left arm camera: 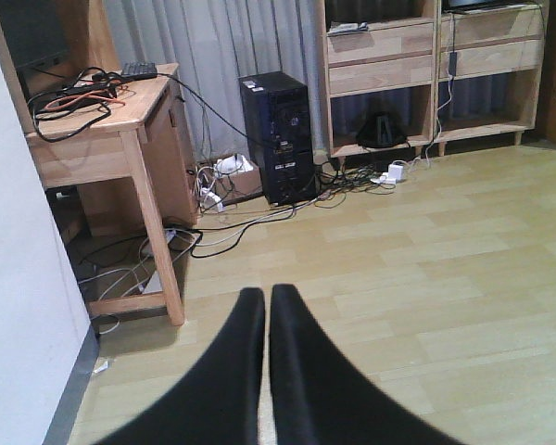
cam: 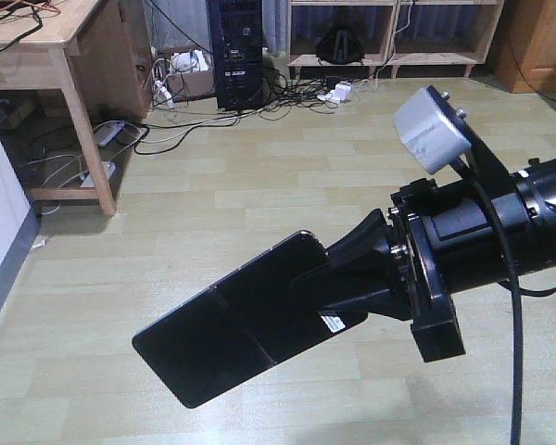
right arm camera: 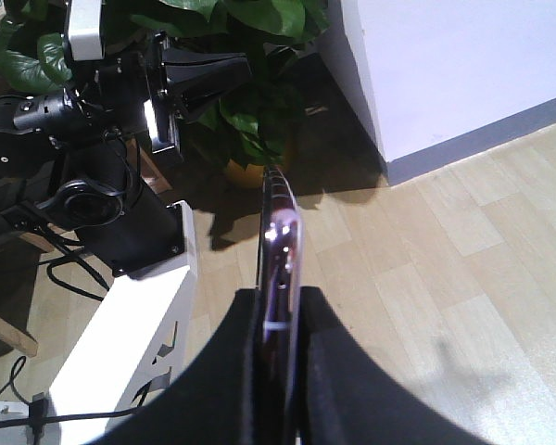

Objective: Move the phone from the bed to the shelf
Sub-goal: 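Keep holding the phone in the right gripper while driving toward the desk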

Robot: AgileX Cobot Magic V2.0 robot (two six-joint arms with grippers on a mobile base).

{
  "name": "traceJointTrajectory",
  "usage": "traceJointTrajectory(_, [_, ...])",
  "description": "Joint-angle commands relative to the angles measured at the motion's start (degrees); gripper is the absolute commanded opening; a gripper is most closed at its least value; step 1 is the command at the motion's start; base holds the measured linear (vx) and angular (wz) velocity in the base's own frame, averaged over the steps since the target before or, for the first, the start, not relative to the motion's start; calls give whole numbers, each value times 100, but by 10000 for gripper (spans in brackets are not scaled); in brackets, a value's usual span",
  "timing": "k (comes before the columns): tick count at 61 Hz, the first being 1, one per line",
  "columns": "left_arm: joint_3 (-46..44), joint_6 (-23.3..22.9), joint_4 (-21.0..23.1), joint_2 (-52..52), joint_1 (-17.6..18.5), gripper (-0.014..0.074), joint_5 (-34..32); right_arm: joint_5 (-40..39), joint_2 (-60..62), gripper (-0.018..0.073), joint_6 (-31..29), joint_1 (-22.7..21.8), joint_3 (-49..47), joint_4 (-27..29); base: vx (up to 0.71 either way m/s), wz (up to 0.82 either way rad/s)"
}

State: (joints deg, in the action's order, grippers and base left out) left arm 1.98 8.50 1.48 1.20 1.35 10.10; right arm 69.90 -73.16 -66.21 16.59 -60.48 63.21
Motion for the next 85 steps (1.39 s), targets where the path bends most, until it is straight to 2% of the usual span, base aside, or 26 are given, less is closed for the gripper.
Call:
traceJointTrajectory(1, [-132, -33, 52, 21, -8, 1, -409, 381, 162, -2, -23, -17, -161, 490, 8, -2])
traceJointTrajectory(85, [-132, -33, 52, 21, -8, 1, -409, 381, 162, -2, -23, -17, -161, 490, 13, -1])
